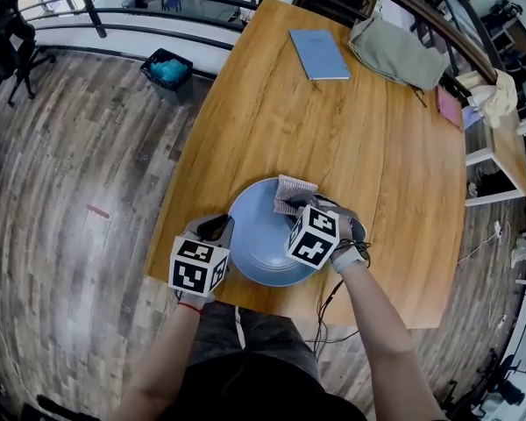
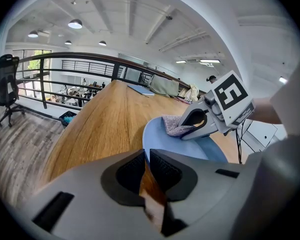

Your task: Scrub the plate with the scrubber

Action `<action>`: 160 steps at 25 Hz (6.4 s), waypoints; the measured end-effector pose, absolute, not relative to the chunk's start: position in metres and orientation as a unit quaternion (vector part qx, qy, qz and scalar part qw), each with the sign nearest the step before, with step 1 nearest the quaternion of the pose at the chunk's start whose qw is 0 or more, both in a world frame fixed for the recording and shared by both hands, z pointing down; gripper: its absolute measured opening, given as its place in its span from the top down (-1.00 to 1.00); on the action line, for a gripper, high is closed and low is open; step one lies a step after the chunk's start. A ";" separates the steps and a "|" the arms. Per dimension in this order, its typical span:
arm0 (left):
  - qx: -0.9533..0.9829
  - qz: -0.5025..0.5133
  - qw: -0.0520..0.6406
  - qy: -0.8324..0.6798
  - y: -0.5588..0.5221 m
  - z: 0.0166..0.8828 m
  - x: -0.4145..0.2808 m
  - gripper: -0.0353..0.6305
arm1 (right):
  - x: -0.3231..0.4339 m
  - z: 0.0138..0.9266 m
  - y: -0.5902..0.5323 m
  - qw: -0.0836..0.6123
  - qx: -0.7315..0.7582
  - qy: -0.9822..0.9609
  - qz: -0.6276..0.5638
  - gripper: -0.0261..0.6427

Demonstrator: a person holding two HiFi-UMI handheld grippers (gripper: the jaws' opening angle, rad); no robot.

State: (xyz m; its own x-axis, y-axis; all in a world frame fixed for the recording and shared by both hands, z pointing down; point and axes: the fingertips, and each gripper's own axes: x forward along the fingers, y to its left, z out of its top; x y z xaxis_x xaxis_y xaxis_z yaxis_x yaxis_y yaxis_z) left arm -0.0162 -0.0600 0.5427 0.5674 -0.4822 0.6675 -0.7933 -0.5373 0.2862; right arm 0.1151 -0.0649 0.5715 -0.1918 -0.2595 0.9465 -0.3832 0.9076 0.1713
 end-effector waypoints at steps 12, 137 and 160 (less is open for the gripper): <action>0.838 0.269 0.276 -0.386 -0.063 0.544 -0.016 0.81 | 0.149 0.563 0.010 0.546 0.172 -0.782 0.247 0.66; 0.886 0.388 0.076 -0.243 -0.025 0.544 -0.023 0.91 | 0.077 0.554 -0.045 0.399 0.167 -0.793 0.430 0.66; 0.889 0.391 0.063 -0.230 -0.030 0.546 -0.021 0.91 | 0.093 0.559 0.041 0.421 0.181 -0.765 0.453 0.66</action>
